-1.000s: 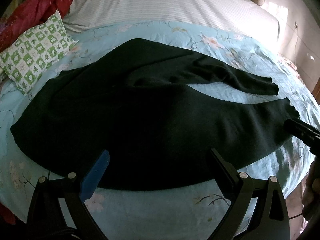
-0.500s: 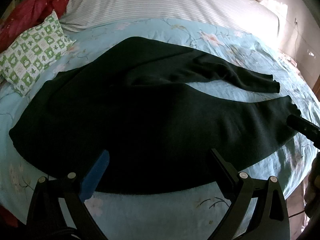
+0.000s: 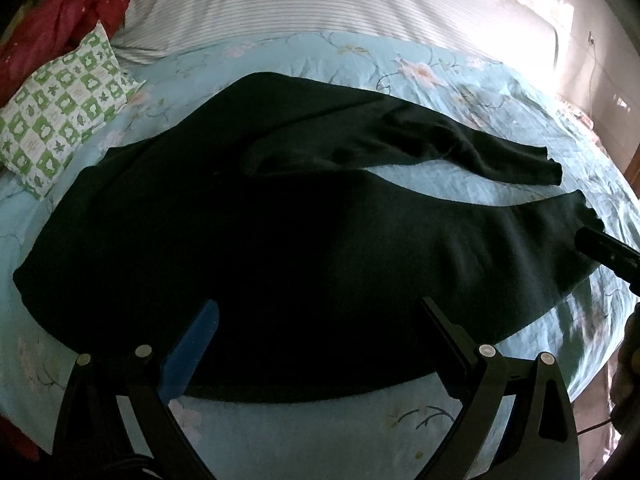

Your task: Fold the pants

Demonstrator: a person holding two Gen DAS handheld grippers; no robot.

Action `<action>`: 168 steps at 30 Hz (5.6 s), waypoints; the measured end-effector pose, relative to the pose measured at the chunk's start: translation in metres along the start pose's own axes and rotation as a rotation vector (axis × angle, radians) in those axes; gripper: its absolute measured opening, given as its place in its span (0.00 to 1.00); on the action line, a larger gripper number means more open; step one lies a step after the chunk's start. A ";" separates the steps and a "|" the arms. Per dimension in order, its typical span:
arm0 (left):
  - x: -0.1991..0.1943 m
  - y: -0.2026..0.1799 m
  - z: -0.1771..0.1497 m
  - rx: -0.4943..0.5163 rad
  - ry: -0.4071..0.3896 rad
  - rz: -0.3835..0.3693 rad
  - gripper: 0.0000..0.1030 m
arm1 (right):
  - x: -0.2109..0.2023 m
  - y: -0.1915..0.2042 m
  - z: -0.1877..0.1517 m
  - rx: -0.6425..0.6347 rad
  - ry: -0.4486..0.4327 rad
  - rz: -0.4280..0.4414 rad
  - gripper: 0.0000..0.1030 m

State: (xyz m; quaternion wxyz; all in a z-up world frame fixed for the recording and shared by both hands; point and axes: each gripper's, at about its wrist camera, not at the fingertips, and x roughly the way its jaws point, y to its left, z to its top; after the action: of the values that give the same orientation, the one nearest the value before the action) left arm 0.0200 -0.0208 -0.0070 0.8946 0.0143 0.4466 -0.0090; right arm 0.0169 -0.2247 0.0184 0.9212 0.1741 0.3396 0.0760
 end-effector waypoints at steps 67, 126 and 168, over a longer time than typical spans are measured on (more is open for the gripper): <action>0.037 -0.042 0.118 0.377 0.097 -0.341 0.07 | 0.008 -0.100 0.108 -0.535 -0.060 0.076 0.06; 0.133 0.144 0.196 -0.182 0.541 0.206 0.75 | 0.082 0.165 0.041 -0.399 0.243 0.631 0.49; -0.024 0.252 -0.039 -0.727 -0.036 -0.085 0.05 | 0.073 0.236 -0.017 -0.719 0.218 0.481 0.06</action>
State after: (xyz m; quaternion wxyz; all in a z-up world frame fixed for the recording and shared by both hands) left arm -0.0184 0.2325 -0.0069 0.8477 -0.3233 0.4052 0.1131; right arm 0.0563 0.0173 0.0504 0.8381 -0.0923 0.3365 0.4193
